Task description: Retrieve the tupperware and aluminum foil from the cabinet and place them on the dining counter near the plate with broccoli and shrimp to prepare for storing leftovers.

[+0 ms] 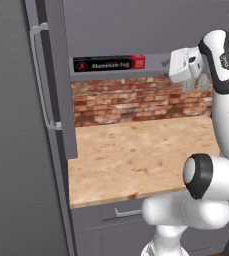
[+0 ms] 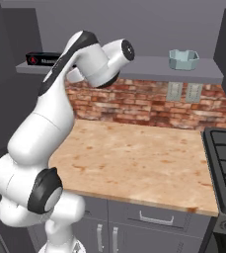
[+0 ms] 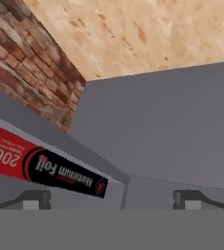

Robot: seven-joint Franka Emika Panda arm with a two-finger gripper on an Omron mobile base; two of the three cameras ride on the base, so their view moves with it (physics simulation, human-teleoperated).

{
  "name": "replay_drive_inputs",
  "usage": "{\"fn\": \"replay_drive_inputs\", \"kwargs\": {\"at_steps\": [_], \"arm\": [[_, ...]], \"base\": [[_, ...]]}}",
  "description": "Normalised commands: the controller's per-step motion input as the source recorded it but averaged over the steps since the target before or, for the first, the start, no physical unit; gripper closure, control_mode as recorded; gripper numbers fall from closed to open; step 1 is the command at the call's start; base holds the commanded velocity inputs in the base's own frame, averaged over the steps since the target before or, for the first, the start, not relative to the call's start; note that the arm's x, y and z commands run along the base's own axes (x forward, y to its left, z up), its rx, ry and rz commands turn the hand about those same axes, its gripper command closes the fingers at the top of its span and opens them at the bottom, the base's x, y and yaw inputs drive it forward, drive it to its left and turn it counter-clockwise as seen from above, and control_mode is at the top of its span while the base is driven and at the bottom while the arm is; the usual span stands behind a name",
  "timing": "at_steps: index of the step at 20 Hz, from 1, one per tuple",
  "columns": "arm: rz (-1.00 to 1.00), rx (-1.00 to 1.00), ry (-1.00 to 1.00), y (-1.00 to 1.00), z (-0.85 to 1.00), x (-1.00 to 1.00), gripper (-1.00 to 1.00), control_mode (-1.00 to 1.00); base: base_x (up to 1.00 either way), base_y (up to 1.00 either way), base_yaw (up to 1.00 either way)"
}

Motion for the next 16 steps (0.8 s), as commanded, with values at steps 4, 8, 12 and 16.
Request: {"fn": "replay_drive_inputs", "kwargs": {"at_steps": [4,8,12,16], "arm": [[0.0,0.08,0.14,0.0,0.0,0.78,-1.0,-1.0],[0.01,0.1,0.1,-0.03,0.0,0.74,-1.0,-1.0],[0.02,0.1,0.09,-0.12,0.0,0.69,-1.0,-1.0],[0.04,0.07,0.07,-0.04,0.0,0.63,-1.0,-1.0]], "base": [[0.0,0.0,0.0],[0.0,0.0,0.0],[0.0,0.0,0.0],[0.0,0.0,0.0]]}}
